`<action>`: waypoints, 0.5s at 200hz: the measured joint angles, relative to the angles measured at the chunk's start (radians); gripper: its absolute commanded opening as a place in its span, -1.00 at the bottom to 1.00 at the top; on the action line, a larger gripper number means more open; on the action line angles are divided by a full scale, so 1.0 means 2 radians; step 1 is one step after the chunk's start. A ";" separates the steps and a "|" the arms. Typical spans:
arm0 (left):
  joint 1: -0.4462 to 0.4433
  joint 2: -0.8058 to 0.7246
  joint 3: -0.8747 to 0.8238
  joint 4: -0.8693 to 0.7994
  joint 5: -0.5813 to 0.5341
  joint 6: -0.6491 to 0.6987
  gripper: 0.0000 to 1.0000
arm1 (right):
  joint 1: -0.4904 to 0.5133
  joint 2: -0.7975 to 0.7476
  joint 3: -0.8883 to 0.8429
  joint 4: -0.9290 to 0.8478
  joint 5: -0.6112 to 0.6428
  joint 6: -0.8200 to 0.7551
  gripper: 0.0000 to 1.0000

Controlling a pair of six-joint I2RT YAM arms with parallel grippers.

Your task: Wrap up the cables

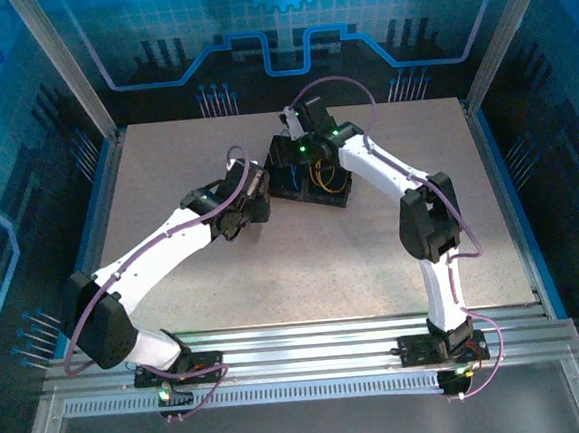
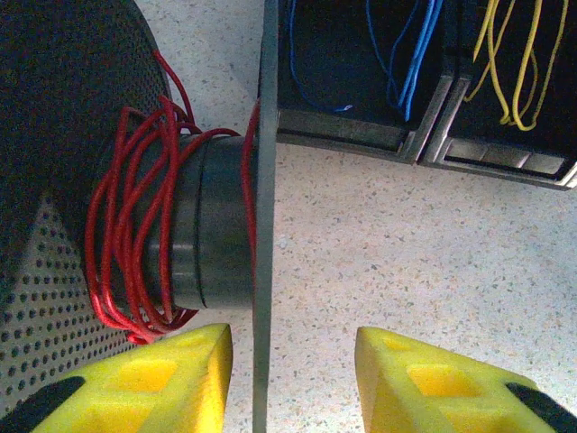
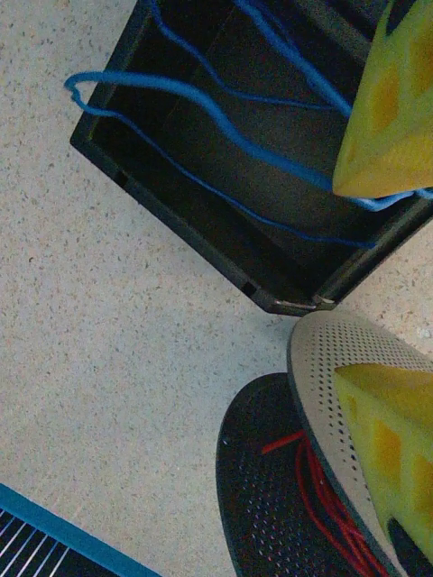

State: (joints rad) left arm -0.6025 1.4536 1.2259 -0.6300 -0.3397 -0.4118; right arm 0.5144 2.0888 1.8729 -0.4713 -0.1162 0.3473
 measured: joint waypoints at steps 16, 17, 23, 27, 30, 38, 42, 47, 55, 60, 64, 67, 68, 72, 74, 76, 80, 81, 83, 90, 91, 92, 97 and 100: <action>0.000 0.000 0.000 0.006 0.003 0.000 -0.16 | -0.003 -0.005 -0.005 0.002 0.002 0.002 0.08; 0.000 0.000 0.000 0.006 0.003 0.000 -0.16 | -0.003 -0.005 -0.005 0.002 0.002 0.002 0.08; 0.000 0.000 0.000 0.007 0.004 0.000 -0.16 | -0.005 -0.006 -0.005 0.004 0.002 0.003 0.08; 0.000 0.000 0.000 0.008 0.004 0.000 -0.15 | -0.007 -0.006 -0.005 0.006 0.002 0.004 0.08; 0.000 0.000 0.000 0.008 0.005 0.000 -0.15 | -0.008 -0.006 -0.005 0.007 0.002 0.004 0.08; 0.000 0.000 0.000 0.008 0.007 0.000 -0.14 | -0.011 -0.006 -0.005 0.009 0.002 0.006 0.08; 0.000 0.000 0.000 0.008 0.008 0.000 -0.14 | -0.013 -0.006 -0.005 0.010 0.002 0.007 0.08; 0.000 0.000 0.000 0.008 0.008 0.000 -0.10 | -0.014 -0.006 -0.005 0.010 0.002 0.007 0.08; 0.000 0.000 0.000 0.009 0.010 0.000 -0.06 | -0.017 -0.006 -0.005 0.011 0.001 0.009 0.06; 0.000 0.000 0.000 0.009 0.011 0.000 -0.03 | -0.019 -0.006 -0.005 0.011 0.000 0.009 0.05; 0.000 0.000 0.000 0.010 0.011 0.000 0.00 | -0.019 -0.005 -0.004 0.011 -0.001 0.010 0.03; 0.000 0.000 0.000 0.010 0.012 0.001 0.01 | -0.020 -0.004 -0.003 0.011 -0.002 0.009 0.03; 0.000 0.000 0.000 0.010 0.012 0.000 0.02 | -0.020 -0.004 -0.003 0.011 -0.002 0.010 0.03; 0.000 0.000 0.000 0.011 0.012 0.000 0.05 | -0.020 -0.002 -0.001 0.011 -0.003 0.011 0.02; 0.000 0.000 0.000 0.011 0.013 0.001 0.07 | -0.020 -0.001 0.001 0.010 -0.004 0.011 0.02; 0.000 0.000 0.000 0.012 0.014 0.000 0.09 | -0.020 0.000 0.002 0.010 -0.004 0.011 0.01; 0.000 -0.001 0.000 0.013 0.015 0.001 0.13 | -0.020 0.003 0.005 0.010 -0.006 0.012 0.00; 0.000 -0.001 0.000 0.013 0.015 0.001 0.14 | -0.020 0.004 0.007 0.010 -0.007 0.013 0.00; 0.000 -0.001 0.000 0.013 0.015 -0.001 0.17 | -0.020 0.005 0.009 0.009 -0.008 0.013 0.00; 0.000 -0.002 0.000 0.013 0.017 -0.002 0.28 | -0.020 0.012 0.016 0.009 -0.011 0.014 -0.01; 0.000 -0.002 0.000 0.013 0.017 -0.002 0.30 | -0.020 0.013 0.017 0.009 -0.012 0.015 -0.01; 0.000 -0.003 0.000 0.013 0.018 0.000 0.31 | -0.020 0.014 0.017 0.009 -0.012 0.015 -0.02; 0.000 -0.005 -0.001 0.014 0.020 -0.002 0.42 | -0.020 0.019 0.022 0.010 -0.014 0.015 -0.02; 0.000 -0.007 -0.001 0.013 0.021 0.002 0.48 | -0.020 0.022 0.025 0.010 -0.015 0.017 -0.03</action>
State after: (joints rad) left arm -0.6025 1.4395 1.2236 -0.6037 -0.2981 -0.4084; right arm 0.4747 2.1323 1.9224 -0.4522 -0.1471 0.3813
